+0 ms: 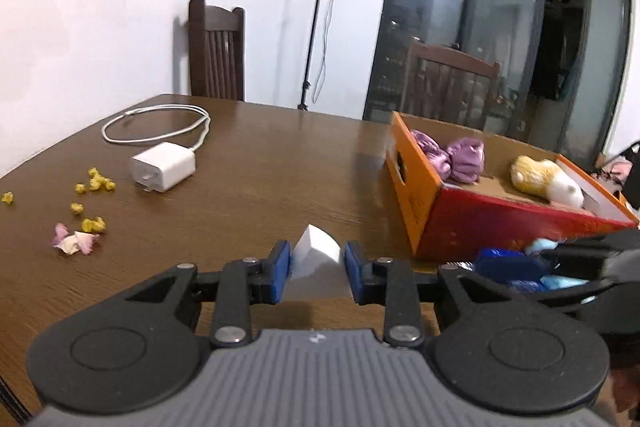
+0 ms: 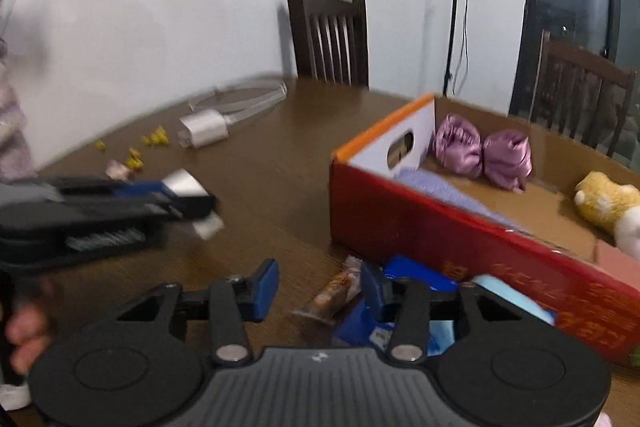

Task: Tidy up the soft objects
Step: 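Grasp the small snack packet with the right tool while the left tool holds the wedge, then carry the wedge and snack packet over the box with both tools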

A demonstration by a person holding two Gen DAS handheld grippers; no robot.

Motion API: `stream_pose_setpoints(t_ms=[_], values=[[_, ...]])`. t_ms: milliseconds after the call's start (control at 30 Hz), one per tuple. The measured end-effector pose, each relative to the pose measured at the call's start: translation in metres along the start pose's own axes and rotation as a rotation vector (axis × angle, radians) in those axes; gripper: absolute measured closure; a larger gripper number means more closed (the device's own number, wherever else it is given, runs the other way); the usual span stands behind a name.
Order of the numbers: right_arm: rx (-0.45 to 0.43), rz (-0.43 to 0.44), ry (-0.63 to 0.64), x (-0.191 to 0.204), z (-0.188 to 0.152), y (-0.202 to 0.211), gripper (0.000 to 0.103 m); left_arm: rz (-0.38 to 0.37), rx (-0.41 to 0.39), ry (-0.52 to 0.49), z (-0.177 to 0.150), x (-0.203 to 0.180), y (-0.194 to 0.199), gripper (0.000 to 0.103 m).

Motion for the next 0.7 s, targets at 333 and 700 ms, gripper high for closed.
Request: stream_pose_setpoints(t_ms=[333,700], values=[[0.032,-0.046,0.091,0.024,-0.012,-0.005,0.091,-0.019,0.041,0.068,-0.004,0.01,-0.006,0.073],[-0.203,-0.128,0.0,-0.012,-0.052,0.17,0.09,-0.237,0.05,0.089,-0.024,-0.051,0.067,0.073]])
Point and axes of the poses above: each gripper's, at about its wrist camera, not at the fingertips, and y roughly against the way its jaws point, x to its left, z to its top, the point moved 9 cm from there along -y, roughly the way its jaws point, and after that the axes turned 7 degrees about x, right-handed, at the moved point
